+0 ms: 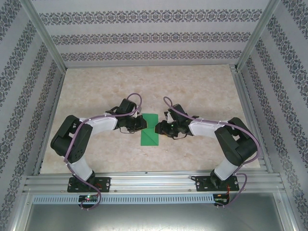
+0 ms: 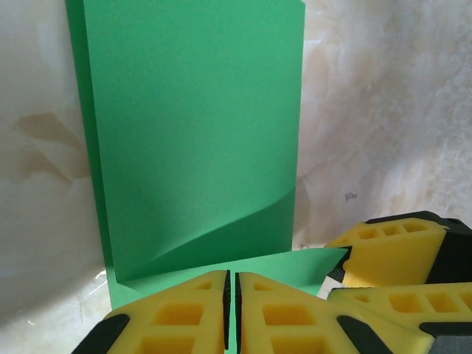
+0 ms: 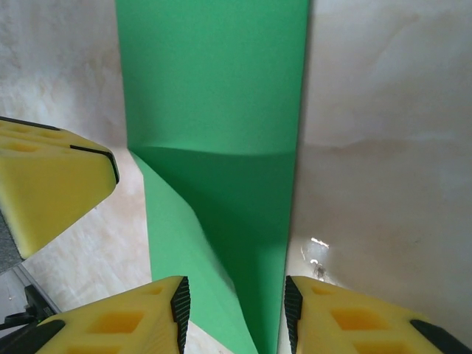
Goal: Fold a paper plane with a square sheet of paper (pick it up from the middle)
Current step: Turn over the paper at the center of the table.
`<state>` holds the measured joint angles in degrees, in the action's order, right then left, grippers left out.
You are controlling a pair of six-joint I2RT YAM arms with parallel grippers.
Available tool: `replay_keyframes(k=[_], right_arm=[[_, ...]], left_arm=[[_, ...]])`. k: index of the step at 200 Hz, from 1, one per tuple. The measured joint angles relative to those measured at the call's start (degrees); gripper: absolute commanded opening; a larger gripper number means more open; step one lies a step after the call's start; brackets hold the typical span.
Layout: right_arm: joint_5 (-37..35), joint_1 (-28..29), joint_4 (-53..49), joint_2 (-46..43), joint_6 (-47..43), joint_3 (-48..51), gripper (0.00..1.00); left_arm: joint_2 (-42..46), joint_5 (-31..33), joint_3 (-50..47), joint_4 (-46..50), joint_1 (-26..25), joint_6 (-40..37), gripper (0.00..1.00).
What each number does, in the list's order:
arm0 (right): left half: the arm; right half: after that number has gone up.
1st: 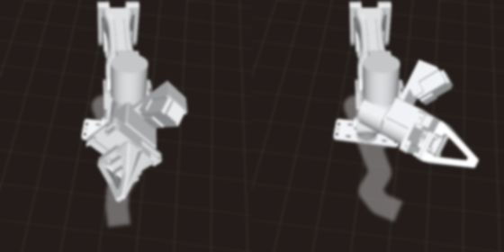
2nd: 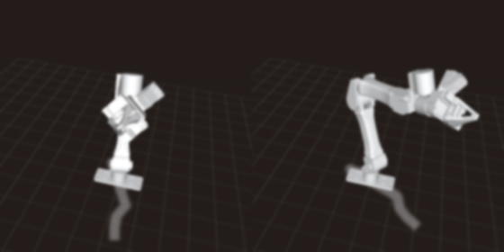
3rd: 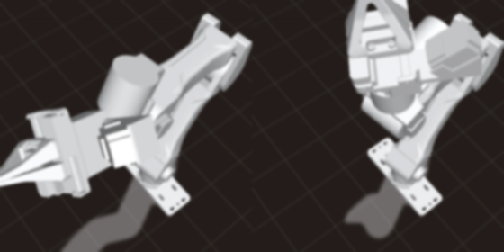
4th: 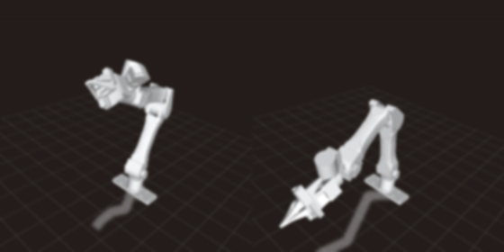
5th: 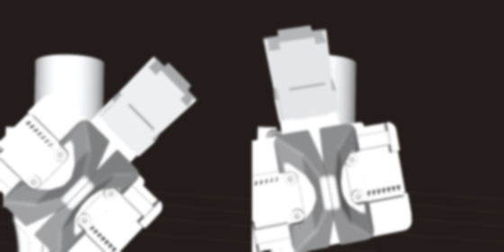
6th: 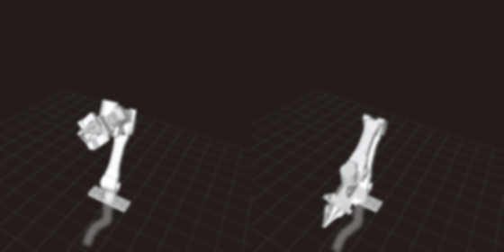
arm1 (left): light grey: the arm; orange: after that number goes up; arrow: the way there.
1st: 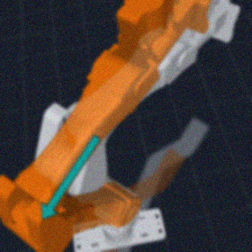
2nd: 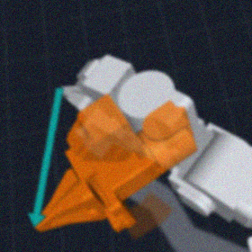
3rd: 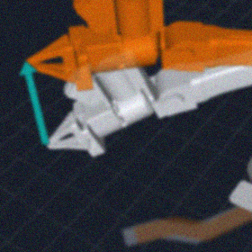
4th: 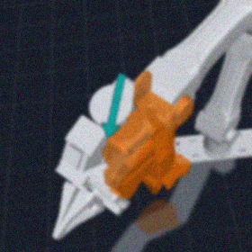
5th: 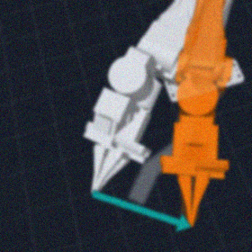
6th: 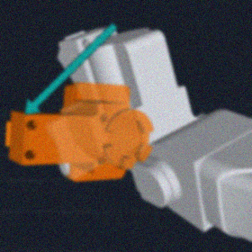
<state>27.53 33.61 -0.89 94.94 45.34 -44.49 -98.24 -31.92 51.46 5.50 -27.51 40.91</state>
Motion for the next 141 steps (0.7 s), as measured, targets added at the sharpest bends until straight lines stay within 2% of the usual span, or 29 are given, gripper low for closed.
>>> replay_keyframes(k=[38, 98, 141], right_arm=[[0.5, 0.0, 0.6, 2.3, 0.6, 0.0, 0.41], [1.1, -0.2, 1.0, 3.0, 1.2, 0.0, 0.32], [1.3, -0.4, 0.9, 3.1, 1.4, 0.0, 0.31]], left_arm=[[-1.6, 0.0, 0.5, 0.1, -0.1, 0.0, 0.14], [-4.0, 0.0, 0.7, 0.1, -0.2, 0.0, 0.14], [-5.2, 0.0, 1.1, 0.1, -0.2, 0.0, 0.14]])
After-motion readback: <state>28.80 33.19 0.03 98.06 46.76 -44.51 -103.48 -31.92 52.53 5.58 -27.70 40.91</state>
